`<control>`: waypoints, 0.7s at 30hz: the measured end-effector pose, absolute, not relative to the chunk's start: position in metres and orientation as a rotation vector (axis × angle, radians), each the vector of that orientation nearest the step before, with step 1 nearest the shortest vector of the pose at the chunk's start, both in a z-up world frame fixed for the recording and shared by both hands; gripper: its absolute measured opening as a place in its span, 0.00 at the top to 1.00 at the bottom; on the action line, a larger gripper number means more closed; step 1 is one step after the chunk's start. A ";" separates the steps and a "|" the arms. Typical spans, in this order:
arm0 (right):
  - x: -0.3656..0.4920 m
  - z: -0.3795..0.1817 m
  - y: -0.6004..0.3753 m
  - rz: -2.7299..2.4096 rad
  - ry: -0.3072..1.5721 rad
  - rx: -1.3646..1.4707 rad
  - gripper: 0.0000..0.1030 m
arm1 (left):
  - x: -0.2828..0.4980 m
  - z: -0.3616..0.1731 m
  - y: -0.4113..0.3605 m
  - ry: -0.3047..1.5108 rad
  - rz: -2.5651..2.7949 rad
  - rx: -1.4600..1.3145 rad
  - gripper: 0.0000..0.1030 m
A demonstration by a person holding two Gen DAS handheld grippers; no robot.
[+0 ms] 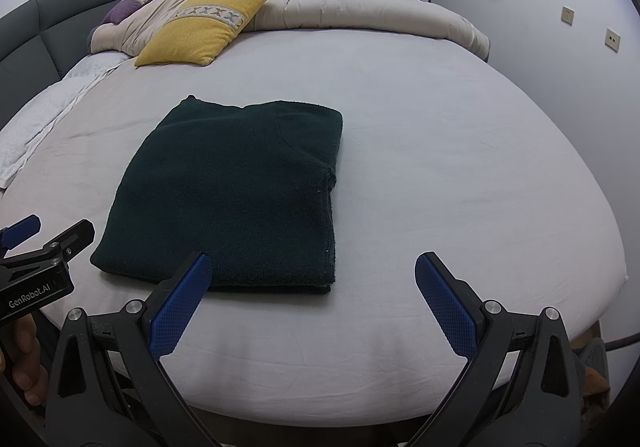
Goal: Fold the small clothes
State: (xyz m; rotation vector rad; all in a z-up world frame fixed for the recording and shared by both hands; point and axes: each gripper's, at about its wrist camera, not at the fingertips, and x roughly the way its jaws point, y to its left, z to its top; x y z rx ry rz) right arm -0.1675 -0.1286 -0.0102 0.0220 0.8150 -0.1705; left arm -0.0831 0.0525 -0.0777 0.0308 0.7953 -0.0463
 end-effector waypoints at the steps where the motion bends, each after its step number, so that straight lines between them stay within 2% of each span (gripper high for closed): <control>1: -0.168 -0.010 -0.128 -0.170 0.815 0.023 0.00 | -0.083 -0.078 0.053 0.796 -0.047 0.031 0.00; 21: -0.173 -0.012 -0.125 -0.166 0.818 0.027 0.00 | -0.084 -0.082 0.053 0.798 -0.053 0.035 0.00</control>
